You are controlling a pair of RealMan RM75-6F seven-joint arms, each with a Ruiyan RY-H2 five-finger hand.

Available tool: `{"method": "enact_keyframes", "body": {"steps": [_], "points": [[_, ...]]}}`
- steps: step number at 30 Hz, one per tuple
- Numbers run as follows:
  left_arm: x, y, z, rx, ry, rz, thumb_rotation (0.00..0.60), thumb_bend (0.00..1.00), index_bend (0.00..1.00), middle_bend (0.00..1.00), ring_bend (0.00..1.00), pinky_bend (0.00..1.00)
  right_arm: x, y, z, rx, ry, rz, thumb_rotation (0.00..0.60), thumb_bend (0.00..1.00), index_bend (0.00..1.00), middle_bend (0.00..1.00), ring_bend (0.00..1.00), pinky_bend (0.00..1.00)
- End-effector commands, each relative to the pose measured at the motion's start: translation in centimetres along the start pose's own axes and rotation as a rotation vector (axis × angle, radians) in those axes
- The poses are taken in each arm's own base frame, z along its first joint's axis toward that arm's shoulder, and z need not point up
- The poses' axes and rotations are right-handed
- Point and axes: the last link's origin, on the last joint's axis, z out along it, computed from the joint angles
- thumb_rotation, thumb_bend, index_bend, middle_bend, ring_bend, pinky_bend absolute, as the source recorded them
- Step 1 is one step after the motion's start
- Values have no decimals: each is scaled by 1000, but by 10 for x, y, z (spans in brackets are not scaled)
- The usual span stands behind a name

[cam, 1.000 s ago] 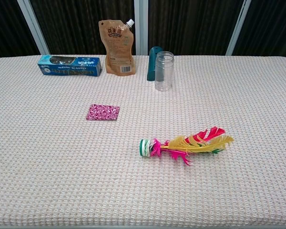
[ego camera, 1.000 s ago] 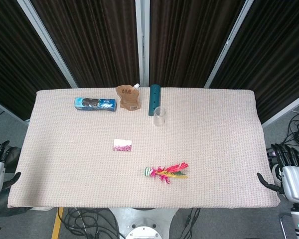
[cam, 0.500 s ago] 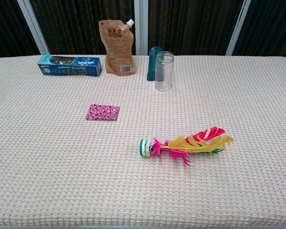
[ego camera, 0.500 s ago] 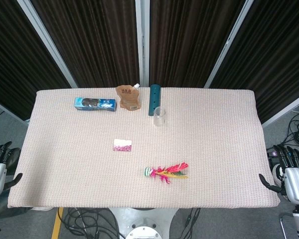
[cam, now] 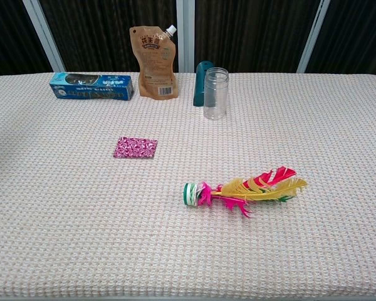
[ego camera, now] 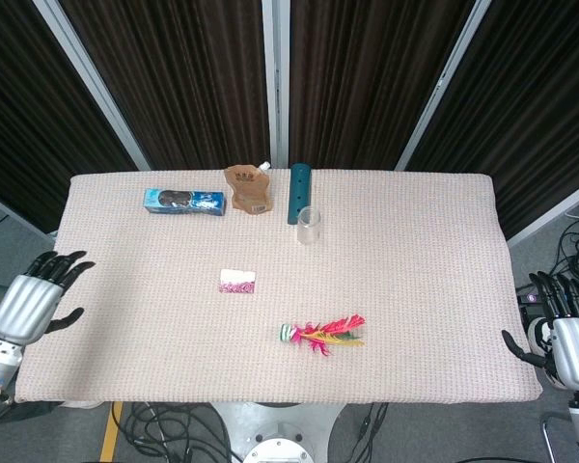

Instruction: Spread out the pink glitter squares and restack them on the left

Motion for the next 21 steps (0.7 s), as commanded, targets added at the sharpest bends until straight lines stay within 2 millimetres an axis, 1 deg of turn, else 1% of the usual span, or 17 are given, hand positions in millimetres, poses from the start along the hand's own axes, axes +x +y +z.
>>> {"method": "enact_keyframes", "body": {"steps": [1, 2, 4, 5, 6, 8, 10, 12, 15, 21], "points": [[-6, 11, 38, -136, -21, 13, 600, 270, 253, 345, 376, 268, -1, -2, 0, 6, -3, 2, 354, 193, 79, 75, 0, 0], [-8, 15, 50, -171, -21, 14, 600, 278, 253, 378, 420, 332, -1, -3, 1, 9, -5, 2, 354, 193, 79, 75, 0, 0], [-10, 22, 66, -219, -26, 12, 600, 294, 254, 437, 495, 449, 0, -4, 1, 13, -7, -1, 353, 195, 79, 75, 0, 0], [-13, 26, 76, -247, -34, 11, 600, 307, 254, 482, 559, 545, 0, -4, 1, 16, -6, -4, 350, 195, 79, 74, 0, 0], [-15, 30, 82, -266, -42, 9, 600, 316, 255, 507, 595, 598, 1, -4, 2, 17, -4, -5, 350, 195, 80, 74, 0, 0], [-22, 40, 97, -299, -66, -1, 600, 359, 268, 586, 699, 754, 1, -5, 2, 18, -2, -4, 348, 194, 80, 74, 0, 0], [-29, 49, 109, -312, -93, -6, 600, 402, 280, 651, 770, 837, 1, -5, 1, 17, -5, -2, 351, 194, 80, 74, 0, 0], [-39, 58, 123, -319, -122, 7, 600, 461, 296, 718, 820, 874, 0, -5, 2, 14, -11, -2, 351, 195, 80, 75, 0, 0], [-55, 72, 137, -335, -187, 19, 600, 514, 304, 779, 852, 888, 0, -4, 3, 16, -16, -10, 358, 194, 80, 75, 0, 0], [-79, 97, 154, -377, -274, 53, 600, 518, 304, 825, 877, 886, 3, -5, 6, 21, -9, -14, 363, 194, 81, 76, 0, 0]]}}
